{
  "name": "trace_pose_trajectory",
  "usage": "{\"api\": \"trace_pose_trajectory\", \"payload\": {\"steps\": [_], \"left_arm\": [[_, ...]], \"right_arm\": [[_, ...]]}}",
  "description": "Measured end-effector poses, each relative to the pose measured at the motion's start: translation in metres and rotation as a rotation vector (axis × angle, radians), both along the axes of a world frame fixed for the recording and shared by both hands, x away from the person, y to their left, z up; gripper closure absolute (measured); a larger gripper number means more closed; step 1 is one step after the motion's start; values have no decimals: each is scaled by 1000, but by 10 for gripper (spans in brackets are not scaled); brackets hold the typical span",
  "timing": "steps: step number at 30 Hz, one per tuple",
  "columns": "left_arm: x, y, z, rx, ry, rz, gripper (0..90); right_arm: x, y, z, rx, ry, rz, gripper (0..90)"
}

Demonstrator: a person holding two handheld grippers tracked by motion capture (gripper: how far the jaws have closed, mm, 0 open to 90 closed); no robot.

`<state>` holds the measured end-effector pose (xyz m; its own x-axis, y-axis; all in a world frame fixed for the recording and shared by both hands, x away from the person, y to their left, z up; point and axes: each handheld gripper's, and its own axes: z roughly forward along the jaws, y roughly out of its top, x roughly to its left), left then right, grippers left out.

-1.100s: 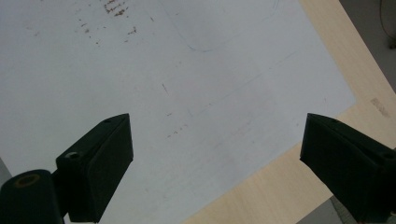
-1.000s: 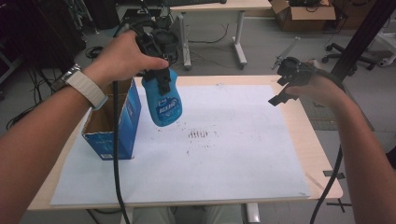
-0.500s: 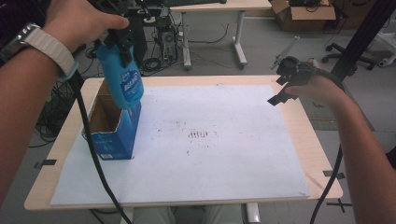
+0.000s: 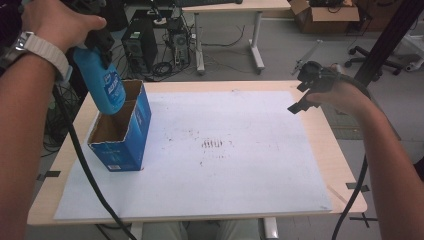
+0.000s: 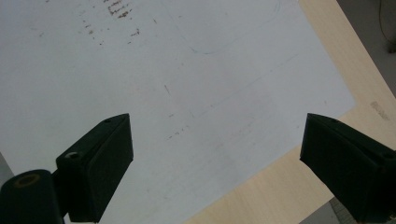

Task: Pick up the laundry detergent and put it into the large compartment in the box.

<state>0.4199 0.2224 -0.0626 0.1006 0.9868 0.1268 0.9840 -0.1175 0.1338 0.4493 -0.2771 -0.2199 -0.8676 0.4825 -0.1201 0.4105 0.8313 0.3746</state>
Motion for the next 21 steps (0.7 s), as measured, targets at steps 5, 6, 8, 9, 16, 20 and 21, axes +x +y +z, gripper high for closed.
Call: {"api": "trace_pose_trajectory", "payload": {"steps": [5,6,8,9,16,20,21], "left_arm": [[3,11,-27,-9,-11,0,376],[3,11,-27,-9,-11,0,376],[5,17,-39,-31,-1,8,376],[5,21,-49,-45,-6,15,376],[9,28,-79,-32,0,33,376],[10,29,-92,-33,2,40,376],[11,29,-103,-30,5,37,376]], "right_arm": [[0,-3,-3,-2,6,-8,94],[0,-3,-3,-2,6,-8,94],[1,-4,-3,0,4,-9,94],[1,-4,-3,0,5,-8,94],[1,-5,-4,-2,9,-13,94],[2,-6,-6,-3,14,-21,94],[2,-6,-6,-3,14,-20,94]]}}
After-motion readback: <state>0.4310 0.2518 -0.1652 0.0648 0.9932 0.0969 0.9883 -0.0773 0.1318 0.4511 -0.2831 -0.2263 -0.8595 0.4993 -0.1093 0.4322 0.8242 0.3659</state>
